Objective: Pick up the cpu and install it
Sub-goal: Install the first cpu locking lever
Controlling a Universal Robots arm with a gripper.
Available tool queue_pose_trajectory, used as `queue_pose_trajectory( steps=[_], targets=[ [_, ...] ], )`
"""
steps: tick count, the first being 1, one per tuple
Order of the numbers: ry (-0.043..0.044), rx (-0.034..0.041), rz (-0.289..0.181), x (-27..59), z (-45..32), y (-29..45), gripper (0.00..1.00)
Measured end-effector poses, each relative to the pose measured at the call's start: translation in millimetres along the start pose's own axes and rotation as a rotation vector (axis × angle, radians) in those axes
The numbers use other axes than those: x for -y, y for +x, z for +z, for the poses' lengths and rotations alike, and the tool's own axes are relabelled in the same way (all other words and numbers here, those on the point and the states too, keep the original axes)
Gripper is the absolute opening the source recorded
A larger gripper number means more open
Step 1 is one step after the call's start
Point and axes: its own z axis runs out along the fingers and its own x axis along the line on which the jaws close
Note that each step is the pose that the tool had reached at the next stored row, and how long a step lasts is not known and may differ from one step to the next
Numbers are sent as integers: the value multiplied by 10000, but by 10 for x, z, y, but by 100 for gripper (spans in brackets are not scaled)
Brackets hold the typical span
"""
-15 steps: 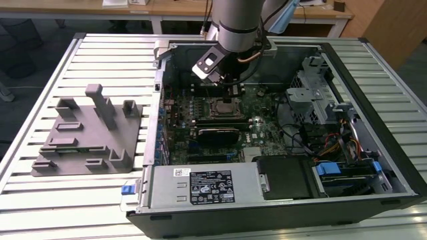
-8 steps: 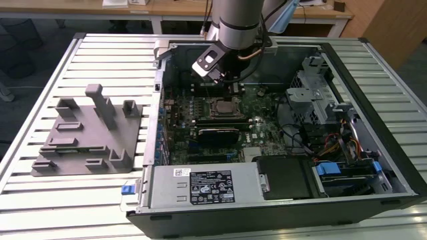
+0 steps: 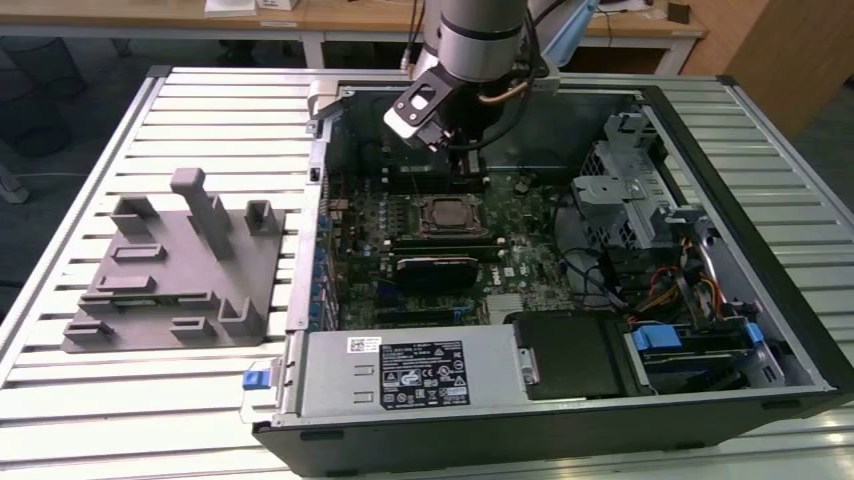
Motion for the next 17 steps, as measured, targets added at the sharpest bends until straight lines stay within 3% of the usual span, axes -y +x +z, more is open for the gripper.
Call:
queue_pose_trajectory(
  steps=[7, 10, 17],
  targets=[
    [0, 0, 1, 0, -191, 3, 11],
    [-1, -3, -62, 0, -217, 4, 11],
    [20, 0, -1315, 0, -217, 4, 11]
  ],
)
